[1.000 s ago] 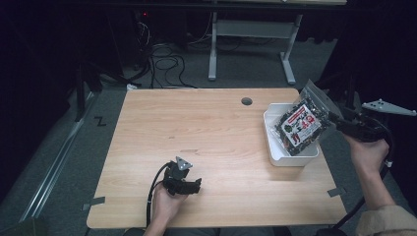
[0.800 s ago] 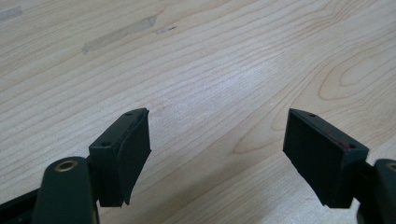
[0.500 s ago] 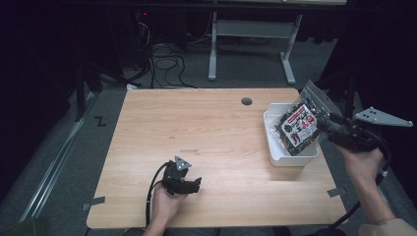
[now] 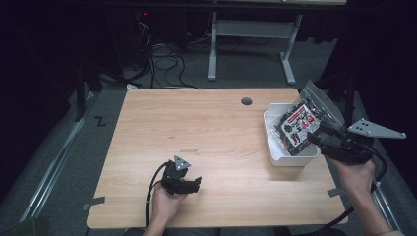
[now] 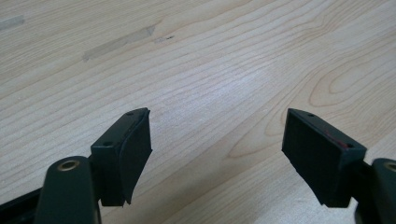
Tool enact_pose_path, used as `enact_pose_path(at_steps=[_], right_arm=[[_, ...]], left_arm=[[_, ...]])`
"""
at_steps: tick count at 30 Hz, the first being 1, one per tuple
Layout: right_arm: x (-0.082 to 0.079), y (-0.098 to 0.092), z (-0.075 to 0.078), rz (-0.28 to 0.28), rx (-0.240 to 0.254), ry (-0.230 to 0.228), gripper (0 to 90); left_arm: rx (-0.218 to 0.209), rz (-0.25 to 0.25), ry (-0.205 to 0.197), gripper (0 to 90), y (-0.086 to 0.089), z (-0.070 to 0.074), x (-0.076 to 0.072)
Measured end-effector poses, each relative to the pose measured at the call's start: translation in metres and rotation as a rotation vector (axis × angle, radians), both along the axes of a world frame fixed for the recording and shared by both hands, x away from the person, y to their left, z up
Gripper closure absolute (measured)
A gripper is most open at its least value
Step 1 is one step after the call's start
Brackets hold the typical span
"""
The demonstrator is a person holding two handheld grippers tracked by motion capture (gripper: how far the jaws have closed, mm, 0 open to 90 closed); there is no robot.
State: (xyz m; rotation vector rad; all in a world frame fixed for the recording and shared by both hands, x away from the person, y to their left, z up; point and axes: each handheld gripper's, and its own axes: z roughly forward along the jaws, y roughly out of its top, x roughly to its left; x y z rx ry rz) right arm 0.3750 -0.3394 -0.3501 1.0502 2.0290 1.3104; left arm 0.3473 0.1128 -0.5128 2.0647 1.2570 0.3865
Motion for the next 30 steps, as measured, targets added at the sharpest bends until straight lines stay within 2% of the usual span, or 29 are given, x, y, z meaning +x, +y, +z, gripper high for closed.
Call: enact_pose_path(at_steps=[3,12,18,23,30], right_arm=[[-0.004,0.002,-0.003,0.01,0.013,0.015,42.1],[-0.013,0.01,-0.016,0.06,-0.014,0.038,41.9],[-0.018,0.016,-0.025,0.088,0.009,0.041,40.4],[-0.017,0.025,-0.032,0.113,0.011,0.06,41.9],[-0.022,0.042,-0.04,0.16,-0.008,0.062,42.4]], left_arm=[[0.005,0.001,-0.007,24.1,0.0,0.0,0.0],[0.007,0.002,-0.009,24.1,0.0,0.0,0.0],[0.002,0.005,-0.005,24.0,0.001,0.0,-0.001],[0.001,0.004,-0.001,24.3,0.001,0.0,-0.001],[-0.002,0.004,-0.003,24.4,0.001,0.0,-0.001]])
